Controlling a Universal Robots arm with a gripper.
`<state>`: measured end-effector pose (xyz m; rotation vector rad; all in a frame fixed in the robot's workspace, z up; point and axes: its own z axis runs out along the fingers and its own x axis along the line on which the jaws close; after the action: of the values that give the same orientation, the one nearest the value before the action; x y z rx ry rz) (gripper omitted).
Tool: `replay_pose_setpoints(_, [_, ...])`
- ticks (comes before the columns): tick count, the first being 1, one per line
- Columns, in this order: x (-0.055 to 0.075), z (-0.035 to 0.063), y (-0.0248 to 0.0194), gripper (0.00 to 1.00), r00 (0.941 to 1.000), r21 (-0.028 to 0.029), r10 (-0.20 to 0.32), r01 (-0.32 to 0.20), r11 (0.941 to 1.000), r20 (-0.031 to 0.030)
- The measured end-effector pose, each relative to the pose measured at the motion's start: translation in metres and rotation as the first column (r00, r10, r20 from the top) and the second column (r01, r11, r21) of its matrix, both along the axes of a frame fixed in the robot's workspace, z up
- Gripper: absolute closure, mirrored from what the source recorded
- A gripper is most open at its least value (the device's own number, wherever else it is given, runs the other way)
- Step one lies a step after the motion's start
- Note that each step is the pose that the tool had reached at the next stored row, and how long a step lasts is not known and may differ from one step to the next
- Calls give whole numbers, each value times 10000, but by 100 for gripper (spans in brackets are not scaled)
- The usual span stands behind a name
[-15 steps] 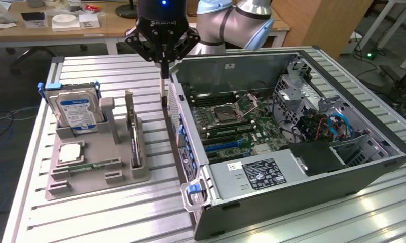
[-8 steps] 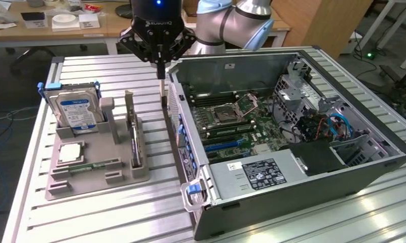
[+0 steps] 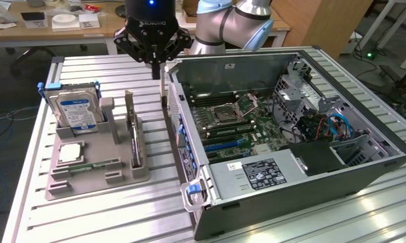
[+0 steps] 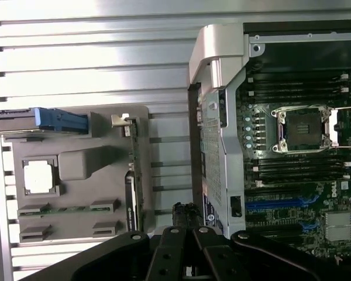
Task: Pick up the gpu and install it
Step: 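Reach for the gpu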
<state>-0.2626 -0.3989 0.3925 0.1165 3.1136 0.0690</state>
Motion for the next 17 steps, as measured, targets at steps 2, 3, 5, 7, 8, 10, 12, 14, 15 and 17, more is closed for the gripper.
replay_pose_setpoints(2, [-23, 0, 0, 89, 10000, 0, 0, 0, 10000, -1])
replay_pose_setpoints(3, [-34, 0, 0, 89, 10000, 0, 0, 0, 10000, -1])
replay_pose_setpoints(5, [-58, 0, 0, 89, 10000, -1, 0, 0, 10000, -1])
replay_pose_setpoints(7, [-81, 0, 0, 89, 10000, -1, 0, 0, 10000, 0])
replay_pose_setpoints(8, [-93, 0, 0, 89, 10000, -1, -1, 1, 10000, -1])
replay_pose_setpoints(10, [-117, -1, 0, 89, 10000, 0, -1, 1, 10000, -1])
replay_pose_setpoints(12, [-140, -1, 0, 89, 10000, -1, -1, 1, 10000, -1])
replay_pose_setpoints(14, [-164, -1, 0, 89, 10000, -1, -1, 1, 10000, 0])
replay_pose_setpoints(15, [-176, -1, 0, 89, 10000, -1, -1, 1, 10000, -1])
replay_pose_setpoints(17, [-201, -1, 0, 89, 10000, -1, -1, 1, 10000, -1])
